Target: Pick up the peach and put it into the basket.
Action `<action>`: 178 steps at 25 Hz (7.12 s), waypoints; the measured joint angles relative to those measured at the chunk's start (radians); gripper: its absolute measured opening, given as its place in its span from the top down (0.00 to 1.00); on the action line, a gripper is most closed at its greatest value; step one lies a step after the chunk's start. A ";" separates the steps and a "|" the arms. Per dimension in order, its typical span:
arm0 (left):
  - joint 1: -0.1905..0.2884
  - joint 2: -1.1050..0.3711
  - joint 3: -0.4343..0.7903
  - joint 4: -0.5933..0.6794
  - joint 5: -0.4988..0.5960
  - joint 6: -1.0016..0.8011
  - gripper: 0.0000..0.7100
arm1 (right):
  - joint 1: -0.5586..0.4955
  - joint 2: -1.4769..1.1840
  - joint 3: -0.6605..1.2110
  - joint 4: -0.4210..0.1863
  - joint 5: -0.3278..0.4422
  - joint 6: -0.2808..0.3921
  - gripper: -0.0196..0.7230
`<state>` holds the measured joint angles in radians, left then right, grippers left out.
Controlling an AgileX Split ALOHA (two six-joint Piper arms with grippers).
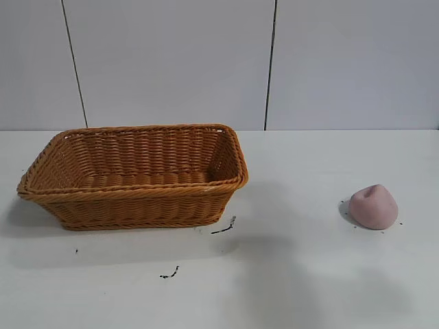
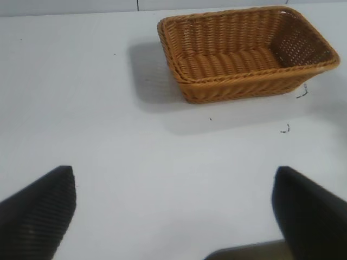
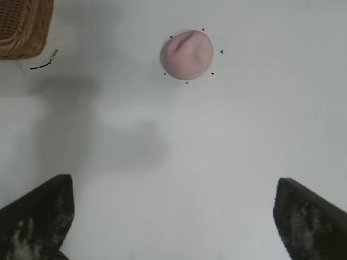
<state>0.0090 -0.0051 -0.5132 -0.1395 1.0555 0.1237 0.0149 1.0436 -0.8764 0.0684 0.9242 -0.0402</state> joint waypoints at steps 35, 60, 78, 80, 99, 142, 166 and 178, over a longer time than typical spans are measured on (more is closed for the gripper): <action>0.000 0.000 0.000 0.000 0.000 0.000 0.02 | 0.044 1.014 -0.401 -0.068 -0.280 -0.008 0.21; 0.000 0.000 0.000 0.000 0.000 0.000 0.02 | 0.059 0.819 -0.785 -0.042 0.104 -0.035 0.99; 0.000 0.000 0.000 0.000 0.000 0.000 0.02 | 0.524 1.099 -1.188 -0.023 0.123 -0.017 0.99; 0.000 0.000 0.000 0.000 0.000 0.000 0.02 | 0.555 1.143 -1.188 -0.022 0.108 -0.017 0.99; 0.000 0.000 0.000 0.000 0.000 0.000 0.02 | 0.601 1.336 -1.191 -0.052 -0.047 -0.017 0.12; 0.000 0.000 0.000 0.000 0.000 0.000 0.02 | 0.000 0.754 -1.018 -0.047 0.284 0.020 0.04; 0.000 0.000 0.000 0.000 0.000 0.000 0.02 | 0.000 -0.768 0.328 -0.026 0.145 0.012 0.04; 0.000 0.000 0.000 0.000 0.000 0.000 0.02 | 0.000 -1.046 0.389 -0.022 0.099 0.010 0.04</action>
<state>0.0090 -0.0051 -0.5132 -0.1395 1.0555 0.1237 0.0144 -0.0029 -0.4872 0.0466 1.0227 -0.0299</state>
